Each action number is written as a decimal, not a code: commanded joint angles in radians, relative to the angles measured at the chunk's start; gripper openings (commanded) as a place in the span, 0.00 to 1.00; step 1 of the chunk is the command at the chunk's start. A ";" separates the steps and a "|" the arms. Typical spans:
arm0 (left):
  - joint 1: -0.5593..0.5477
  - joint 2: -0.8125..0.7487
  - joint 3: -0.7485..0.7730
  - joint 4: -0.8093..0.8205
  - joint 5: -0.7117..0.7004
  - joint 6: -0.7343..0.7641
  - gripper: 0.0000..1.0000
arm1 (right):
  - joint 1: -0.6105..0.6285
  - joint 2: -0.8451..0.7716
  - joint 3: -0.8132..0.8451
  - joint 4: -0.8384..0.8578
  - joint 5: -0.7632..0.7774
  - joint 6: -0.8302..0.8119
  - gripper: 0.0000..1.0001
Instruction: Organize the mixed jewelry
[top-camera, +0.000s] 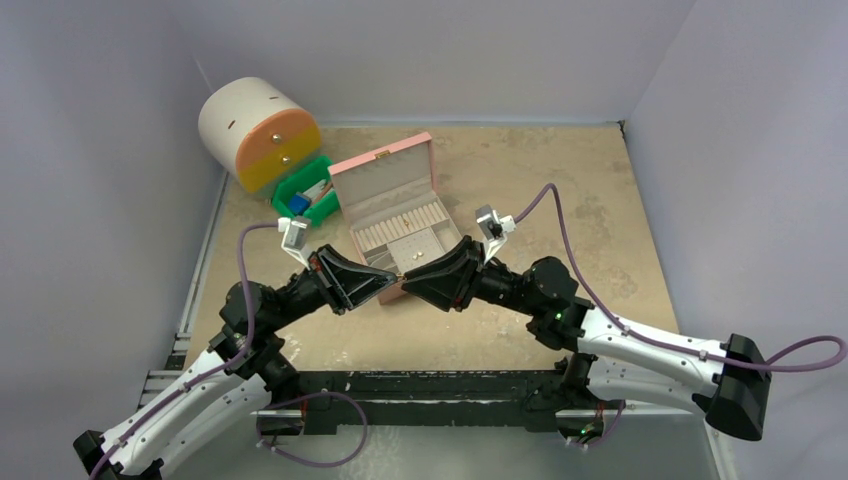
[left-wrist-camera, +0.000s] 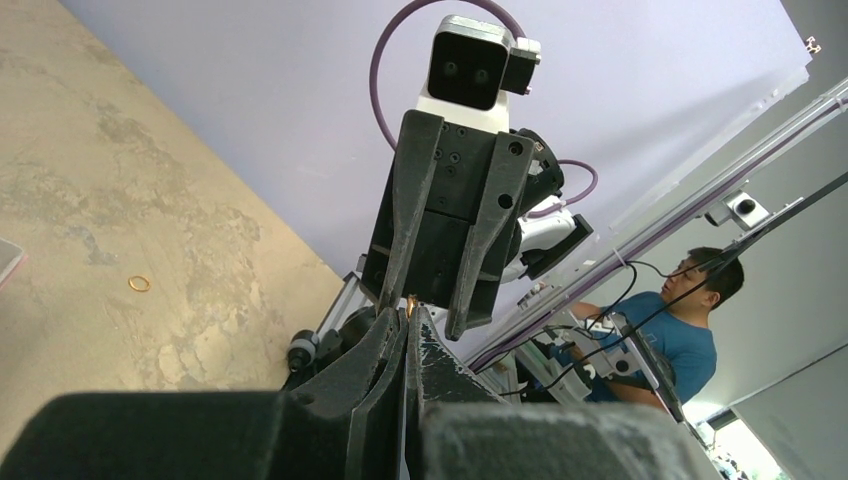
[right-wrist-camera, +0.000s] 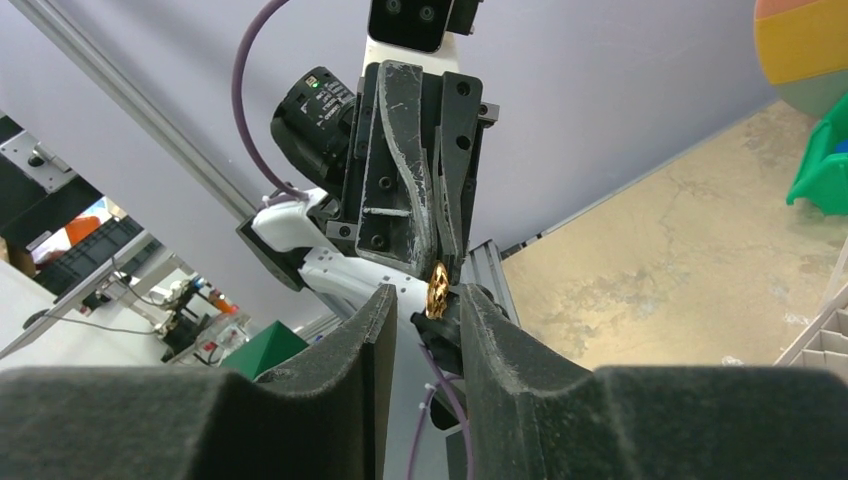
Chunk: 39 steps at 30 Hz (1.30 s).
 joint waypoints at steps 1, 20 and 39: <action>0.002 0.003 0.013 0.059 0.011 -0.013 0.00 | -0.005 -0.005 0.055 0.048 0.000 0.002 0.30; 0.002 -0.020 0.079 -0.184 -0.089 0.093 0.46 | -0.005 -0.037 0.068 -0.067 0.091 -0.039 0.00; 0.001 -0.064 0.345 -0.804 -0.484 0.443 0.55 | -0.032 0.301 0.548 -0.893 0.618 -0.415 0.00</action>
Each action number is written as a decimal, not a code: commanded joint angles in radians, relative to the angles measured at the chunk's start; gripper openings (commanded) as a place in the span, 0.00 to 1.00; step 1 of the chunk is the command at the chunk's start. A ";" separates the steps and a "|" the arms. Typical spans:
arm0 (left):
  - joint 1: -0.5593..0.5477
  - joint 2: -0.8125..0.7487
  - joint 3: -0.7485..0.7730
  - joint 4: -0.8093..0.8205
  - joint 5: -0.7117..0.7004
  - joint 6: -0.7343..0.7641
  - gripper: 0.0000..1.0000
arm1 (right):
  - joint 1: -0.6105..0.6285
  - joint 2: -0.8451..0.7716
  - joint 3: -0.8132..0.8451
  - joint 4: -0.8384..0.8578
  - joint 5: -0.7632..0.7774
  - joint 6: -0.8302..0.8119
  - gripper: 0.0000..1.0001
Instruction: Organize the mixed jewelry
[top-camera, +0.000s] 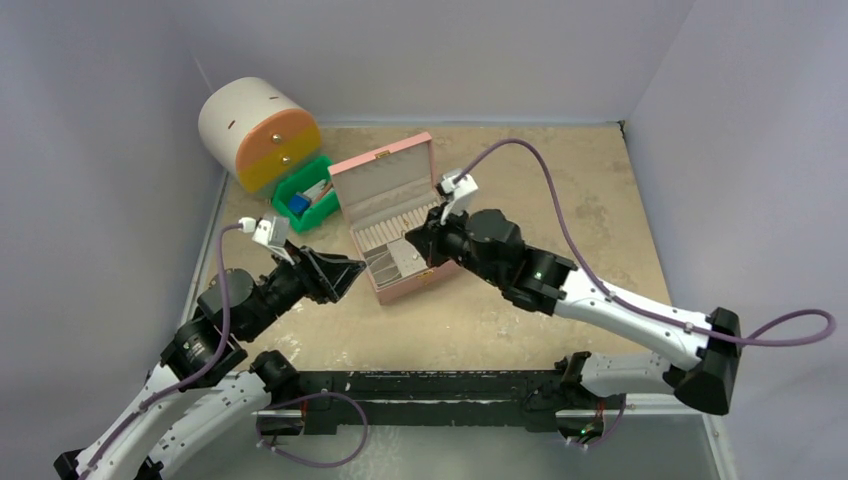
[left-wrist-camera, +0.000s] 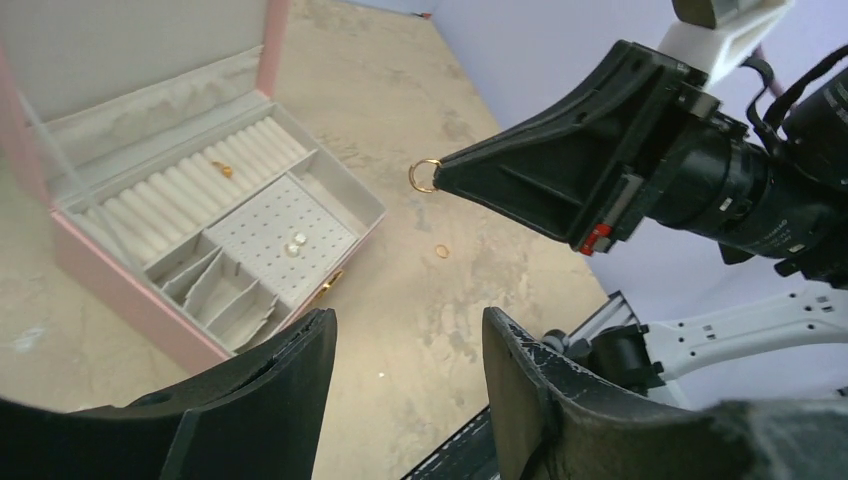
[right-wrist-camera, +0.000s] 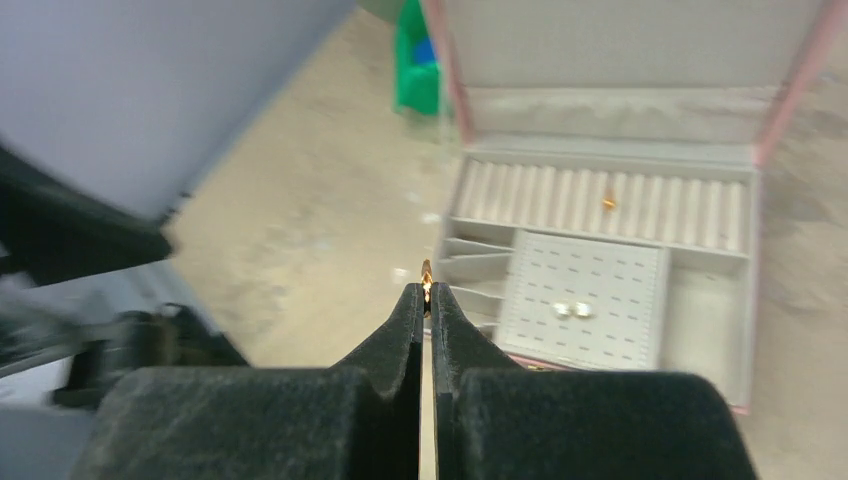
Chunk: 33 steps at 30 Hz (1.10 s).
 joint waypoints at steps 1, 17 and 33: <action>0.002 -0.030 0.042 -0.074 -0.084 0.076 0.55 | -0.027 0.095 0.128 -0.185 0.157 -0.136 0.00; 0.001 -0.070 -0.003 -0.092 -0.200 0.112 0.56 | -0.177 0.454 0.353 -0.266 -0.008 -0.241 0.00; 0.011 -0.061 -0.004 -0.102 -0.195 0.132 0.56 | -0.220 0.689 0.493 -0.256 -0.068 -0.255 0.00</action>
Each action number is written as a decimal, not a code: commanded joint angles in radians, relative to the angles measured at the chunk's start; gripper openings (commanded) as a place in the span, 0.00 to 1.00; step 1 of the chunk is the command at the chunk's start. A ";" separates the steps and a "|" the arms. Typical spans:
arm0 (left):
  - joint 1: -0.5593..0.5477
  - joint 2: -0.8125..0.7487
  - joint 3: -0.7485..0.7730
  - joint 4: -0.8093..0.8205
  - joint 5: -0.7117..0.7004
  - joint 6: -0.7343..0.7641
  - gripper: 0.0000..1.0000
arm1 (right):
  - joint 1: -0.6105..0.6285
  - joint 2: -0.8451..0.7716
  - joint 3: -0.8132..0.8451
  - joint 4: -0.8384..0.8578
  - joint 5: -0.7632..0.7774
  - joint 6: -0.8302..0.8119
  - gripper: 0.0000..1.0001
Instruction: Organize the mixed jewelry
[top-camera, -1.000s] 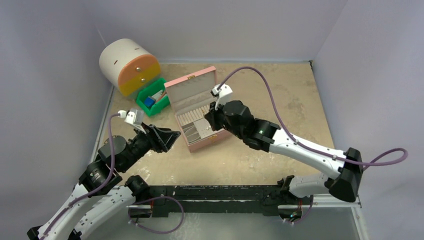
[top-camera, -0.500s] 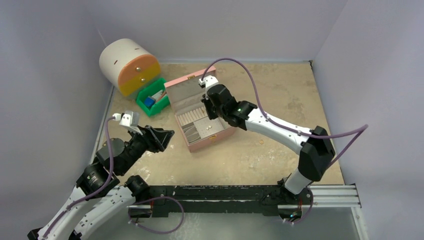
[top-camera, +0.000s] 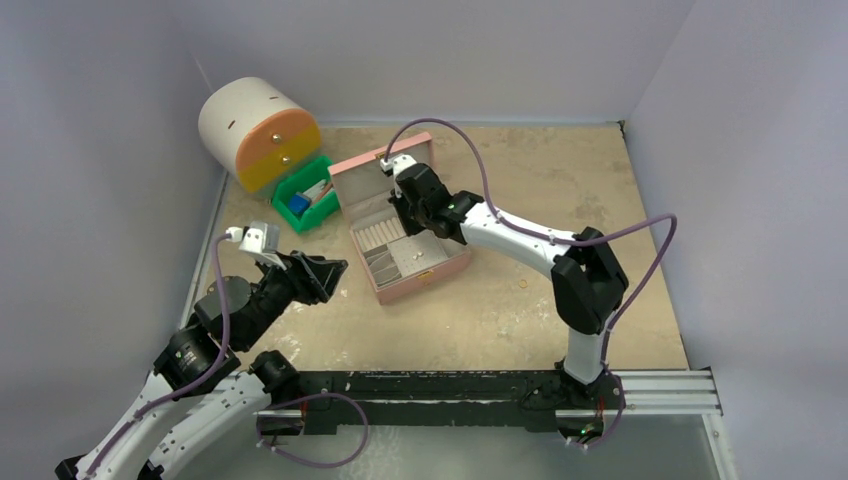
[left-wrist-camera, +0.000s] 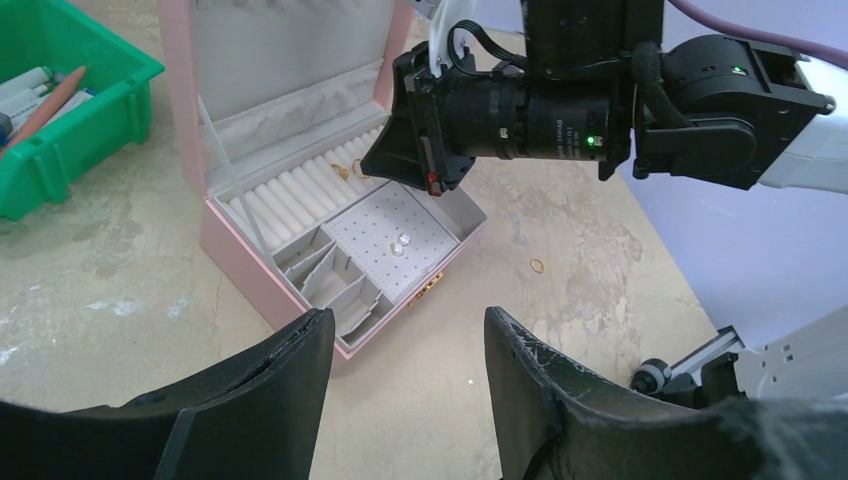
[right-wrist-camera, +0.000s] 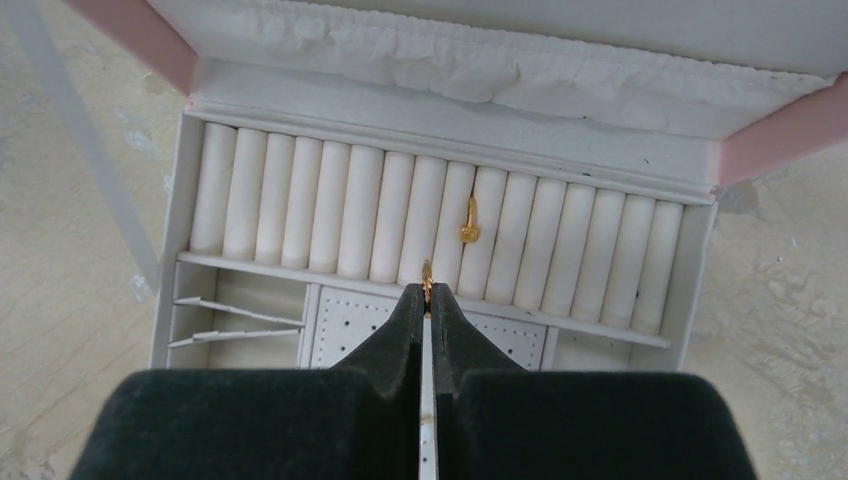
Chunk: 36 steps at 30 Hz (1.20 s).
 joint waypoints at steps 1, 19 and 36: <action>0.013 0.001 0.001 0.028 0.002 0.035 0.56 | -0.009 0.027 0.073 0.016 -0.010 -0.018 0.00; 0.028 -0.001 -0.001 0.029 0.017 0.039 0.56 | -0.012 0.126 0.097 0.024 0.029 -0.006 0.00; 0.031 -0.003 0.000 0.028 0.015 0.039 0.56 | -0.017 0.187 0.110 0.034 0.060 0.030 0.00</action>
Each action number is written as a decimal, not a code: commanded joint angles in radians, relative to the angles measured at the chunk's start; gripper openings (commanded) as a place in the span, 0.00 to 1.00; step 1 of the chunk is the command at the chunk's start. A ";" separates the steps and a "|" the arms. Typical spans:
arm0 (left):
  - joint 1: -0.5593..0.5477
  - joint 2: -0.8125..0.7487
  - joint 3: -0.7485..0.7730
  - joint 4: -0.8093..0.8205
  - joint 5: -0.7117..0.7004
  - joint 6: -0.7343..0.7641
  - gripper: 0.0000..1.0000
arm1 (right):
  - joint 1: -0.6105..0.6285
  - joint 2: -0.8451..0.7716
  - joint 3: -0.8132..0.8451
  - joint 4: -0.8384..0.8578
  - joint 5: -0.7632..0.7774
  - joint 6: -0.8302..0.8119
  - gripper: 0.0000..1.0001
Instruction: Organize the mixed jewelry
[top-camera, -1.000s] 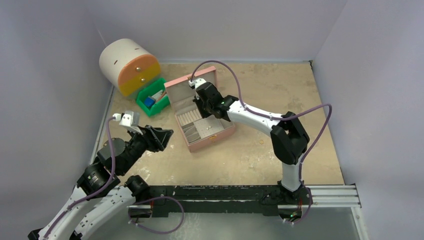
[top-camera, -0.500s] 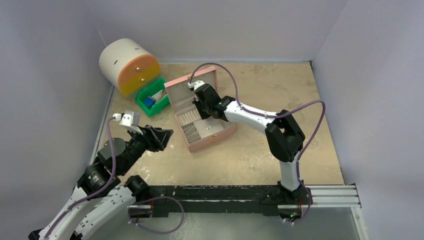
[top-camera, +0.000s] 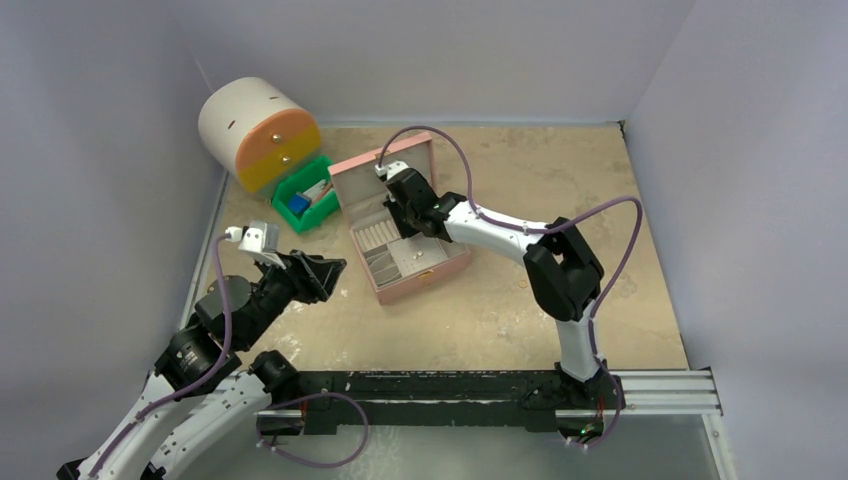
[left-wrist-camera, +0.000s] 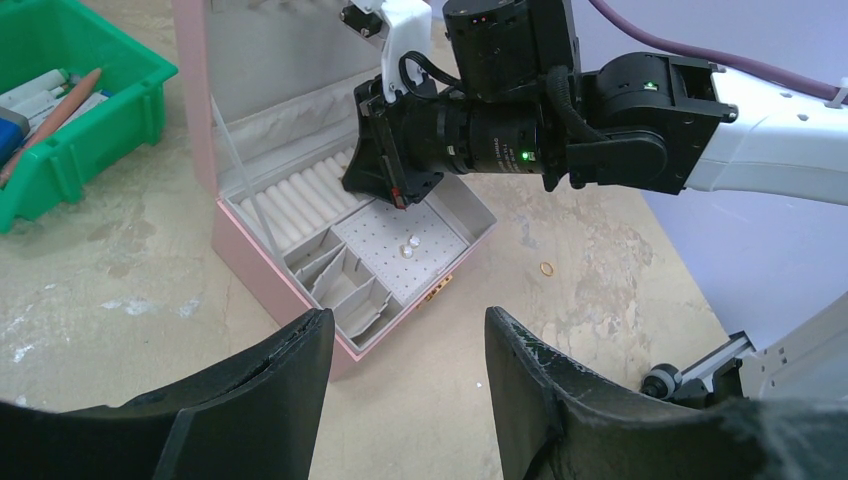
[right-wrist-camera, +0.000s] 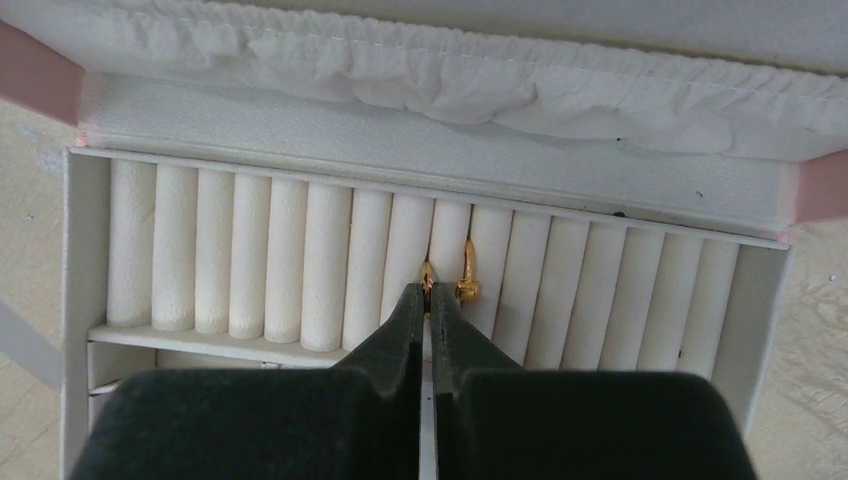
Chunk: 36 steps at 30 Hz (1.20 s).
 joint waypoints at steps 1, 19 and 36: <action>0.005 -0.003 0.004 0.030 0.010 0.024 0.56 | -0.009 0.026 0.033 0.023 0.034 0.021 0.00; 0.006 0.002 0.003 0.028 0.007 0.022 0.57 | -0.014 -0.076 -0.005 0.040 -0.014 0.068 0.27; 0.007 -0.004 0.003 0.025 0.002 0.017 0.57 | -0.014 -0.472 -0.273 0.021 0.054 0.154 0.32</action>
